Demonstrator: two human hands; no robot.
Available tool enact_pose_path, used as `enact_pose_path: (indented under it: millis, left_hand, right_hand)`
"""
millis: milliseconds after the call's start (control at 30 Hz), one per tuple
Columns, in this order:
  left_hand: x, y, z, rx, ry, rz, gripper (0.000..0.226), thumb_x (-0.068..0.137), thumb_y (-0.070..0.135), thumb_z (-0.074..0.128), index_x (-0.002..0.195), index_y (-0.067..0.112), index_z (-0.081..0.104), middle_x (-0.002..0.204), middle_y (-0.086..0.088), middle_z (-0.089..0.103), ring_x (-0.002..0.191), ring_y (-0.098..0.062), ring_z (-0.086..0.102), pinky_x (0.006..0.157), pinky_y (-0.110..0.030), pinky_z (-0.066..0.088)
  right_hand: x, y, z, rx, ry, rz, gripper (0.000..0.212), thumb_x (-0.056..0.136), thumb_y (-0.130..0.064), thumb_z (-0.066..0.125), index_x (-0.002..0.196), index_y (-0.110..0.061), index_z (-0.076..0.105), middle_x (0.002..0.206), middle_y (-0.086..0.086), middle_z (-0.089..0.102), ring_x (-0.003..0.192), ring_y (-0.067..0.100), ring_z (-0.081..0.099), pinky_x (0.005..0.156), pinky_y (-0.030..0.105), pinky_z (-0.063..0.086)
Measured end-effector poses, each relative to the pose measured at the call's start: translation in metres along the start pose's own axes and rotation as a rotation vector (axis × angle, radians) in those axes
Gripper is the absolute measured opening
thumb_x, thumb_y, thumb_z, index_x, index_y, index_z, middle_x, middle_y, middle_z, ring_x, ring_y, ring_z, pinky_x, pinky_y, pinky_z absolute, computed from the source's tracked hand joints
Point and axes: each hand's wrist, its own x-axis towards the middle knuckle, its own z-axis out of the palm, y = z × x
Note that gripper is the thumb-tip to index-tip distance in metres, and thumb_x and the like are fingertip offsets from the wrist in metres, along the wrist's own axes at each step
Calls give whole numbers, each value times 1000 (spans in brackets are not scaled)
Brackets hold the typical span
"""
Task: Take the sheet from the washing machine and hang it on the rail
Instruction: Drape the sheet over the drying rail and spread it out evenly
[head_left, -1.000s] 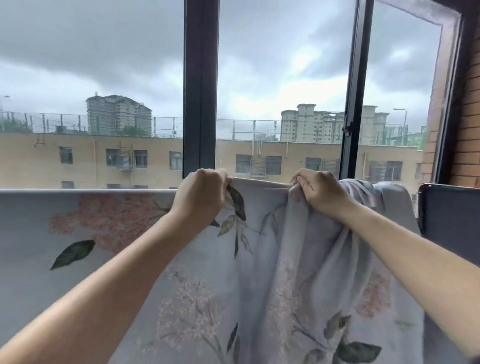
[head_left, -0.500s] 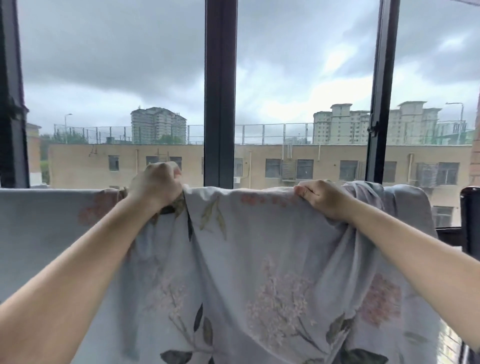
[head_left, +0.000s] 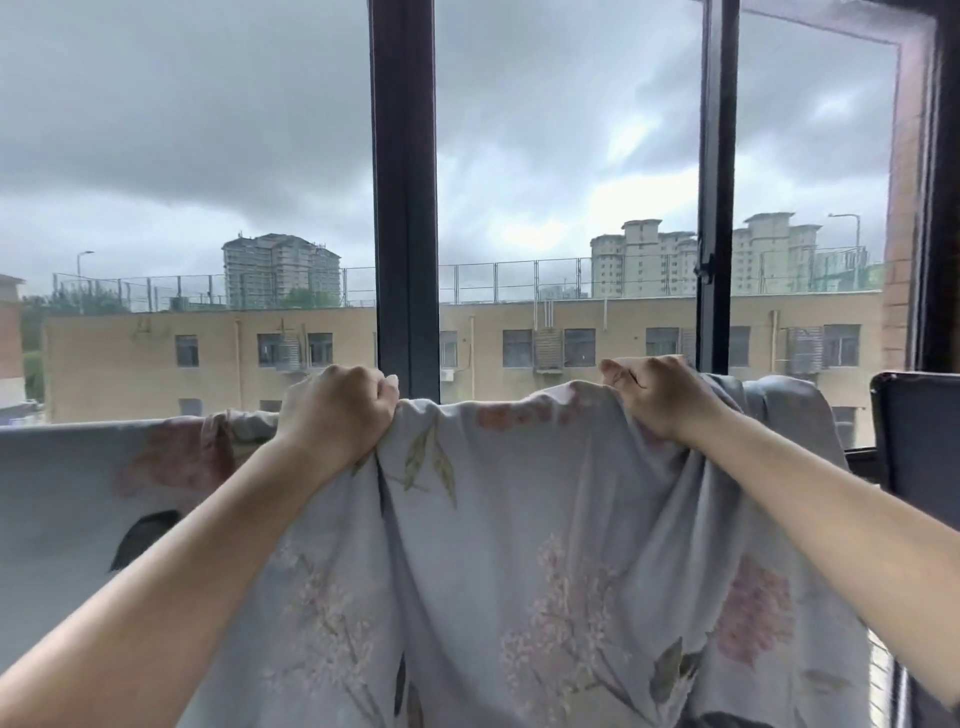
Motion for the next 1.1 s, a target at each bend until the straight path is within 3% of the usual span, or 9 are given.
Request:
enact_pose_path:
  millis: [100,167,400,500,633,800,933,1000,1100]
  left_hand:
    - [0,41,0,-49,-27,78,36,96,38,35,78,18,59,83,-8,65,80,-29,59,64,-32,38]
    - [-3,80,4,-86,-53,159,33,95,39,37,80,17,57,84,-4,63,78,-25,57,63,-31,38]
    - [8,196,51,-160,-92,376,36,92,44,47,116,19,57,112,-2,60,99,-24,59,78,-34,46]
    - [11,218,71,-183,-69,320,23,90,38,53,97,20,65,96,-4,67,87,-25,63,69,-31,46]
    - [9,219,78,-270,57,170,15,90,21,55,81,16,66,78,-6,69,75,-26,63,62,-33,47]
    - [15,181,67,-61,163,-152,19,88,23,50,84,8,61,88,-21,67,85,-40,62,68,-38,46]
    - [13,157,48,64,141,-402,20,84,25,56,92,8,64,98,-22,66,95,-38,60,74,-37,45]
    - [15,160,48,-15,114,-356,13,84,21,57,93,13,64,100,-16,67,97,-35,60,76,-35,44]
    - [13,172,56,-155,-21,-92,21,87,21,50,93,13,69,97,-10,70,95,-28,62,79,-31,45]
  right_hand:
    - [-7,34,-12,-30,5,133,55,94,-55,25,100,-20,68,104,6,71,105,29,60,95,40,40]
    - [-14,54,-20,18,-23,174,52,94,-54,28,90,-20,67,103,9,69,103,30,59,91,40,40]
    - [-24,105,-35,23,-173,159,41,98,-48,27,121,-27,54,123,7,62,113,28,55,95,41,41]
    - [-25,117,-34,-2,-211,70,43,98,-48,22,118,-26,52,124,9,61,112,28,55,95,43,39]
    - [-24,130,-24,-38,-157,-14,49,98,-52,18,119,-23,52,120,10,63,109,29,57,78,35,31]
    - [-23,135,-16,-41,-80,-56,45,99,-47,23,119,-22,54,116,12,64,108,30,56,79,36,32]
    - [-28,137,-14,-82,-31,-73,47,99,-48,24,117,-20,57,113,9,65,107,29,57,86,37,36]
    - [-28,138,-14,-81,-23,-66,46,99,-46,25,119,-21,58,116,8,65,109,29,56,90,37,36]
    - [-30,143,-16,-40,-13,-42,41,100,-41,28,115,-23,61,116,5,66,108,29,57,88,37,36]
